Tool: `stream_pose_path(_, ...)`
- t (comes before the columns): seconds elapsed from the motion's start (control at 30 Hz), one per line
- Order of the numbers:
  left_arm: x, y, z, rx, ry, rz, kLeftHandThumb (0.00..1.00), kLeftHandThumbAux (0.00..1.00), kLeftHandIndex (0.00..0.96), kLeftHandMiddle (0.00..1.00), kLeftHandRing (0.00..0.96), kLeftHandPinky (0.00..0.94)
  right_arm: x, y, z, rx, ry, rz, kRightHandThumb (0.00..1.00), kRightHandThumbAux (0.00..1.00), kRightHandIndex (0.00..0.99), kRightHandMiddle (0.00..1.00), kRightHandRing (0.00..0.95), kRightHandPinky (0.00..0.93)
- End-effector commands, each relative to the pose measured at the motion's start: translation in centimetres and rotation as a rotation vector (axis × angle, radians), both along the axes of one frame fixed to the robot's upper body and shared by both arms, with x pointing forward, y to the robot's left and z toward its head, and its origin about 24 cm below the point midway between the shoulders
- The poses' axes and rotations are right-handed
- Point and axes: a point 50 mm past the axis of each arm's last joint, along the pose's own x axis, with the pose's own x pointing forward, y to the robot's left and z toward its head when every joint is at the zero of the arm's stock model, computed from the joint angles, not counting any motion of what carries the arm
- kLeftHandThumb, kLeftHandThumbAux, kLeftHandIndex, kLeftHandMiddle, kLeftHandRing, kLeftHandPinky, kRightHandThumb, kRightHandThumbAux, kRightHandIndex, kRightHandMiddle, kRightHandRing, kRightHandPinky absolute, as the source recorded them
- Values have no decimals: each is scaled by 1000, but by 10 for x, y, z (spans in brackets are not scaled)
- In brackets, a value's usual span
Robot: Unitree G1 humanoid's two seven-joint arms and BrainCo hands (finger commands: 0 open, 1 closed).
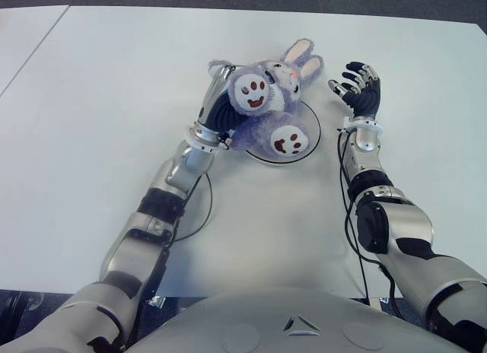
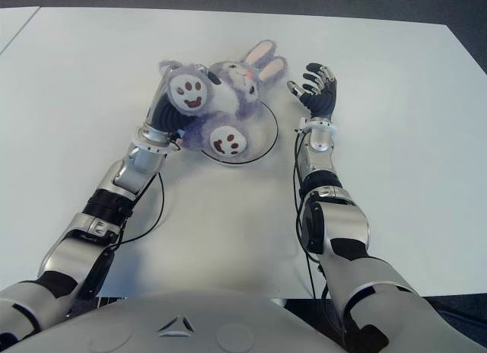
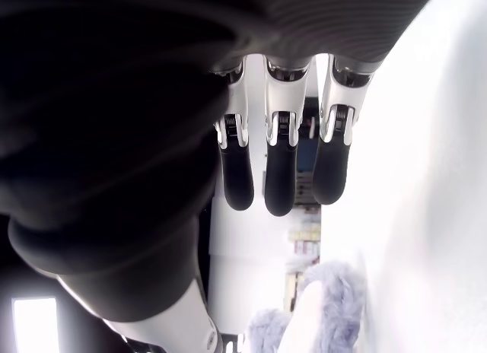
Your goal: Put the doll into the plate.
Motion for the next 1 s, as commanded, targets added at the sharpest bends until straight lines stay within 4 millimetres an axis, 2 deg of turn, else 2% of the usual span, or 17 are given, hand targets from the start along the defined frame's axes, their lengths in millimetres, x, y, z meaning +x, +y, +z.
stream_pose_path(0.03, -1, -19, -8, 80, 53, -77, 732, 699, 442, 890, 886, 886, -100, 33, -146, 95, 535, 20, 182, 968, 288, 274, 283, 339)
stream_pose_path(0.33, -1, -21, -3, 97, 7, -43, 732, 698, 443, 889, 889, 893, -101, 35, -145, 91, 524, 7, 186, 978, 310, 303, 329, 400)
stream_pose_path(0.73, -1, -17, -3, 30, 81, -106, 739, 696, 443, 858, 867, 855, -101, 38, -146, 65, 533, 6, 205, 990, 310, 325, 342, 358)
stream_pose_path(0.87, 1, -12, -5, 64, 92, -103, 731, 693, 431, 774, 790, 763, -102, 39, -148, 38, 555, 18, 228, 997, 285, 315, 334, 313)
stream_pose_path(0.9, 2, -10, -7, 96, 96, -104, 716, 653, 393, 725, 750, 729, -103, 39, -148, 32, 561, 19, 246, 997, 280, 312, 331, 296)
stream_pose_path(0.93, 2, -8, -8, 118, 99, -104, 631, 592, 304, 580, 618, 615, -103, 39, -149, 29, 565, 19, 294, 997, 272, 303, 325, 264)
stream_pose_path(1.0, 2, -6, -10, 173, 111, -112, 495, 531, 197, 405, 439, 440, -103, 40, -149, 29, 564, 18, 353, 998, 265, 289, 316, 234)
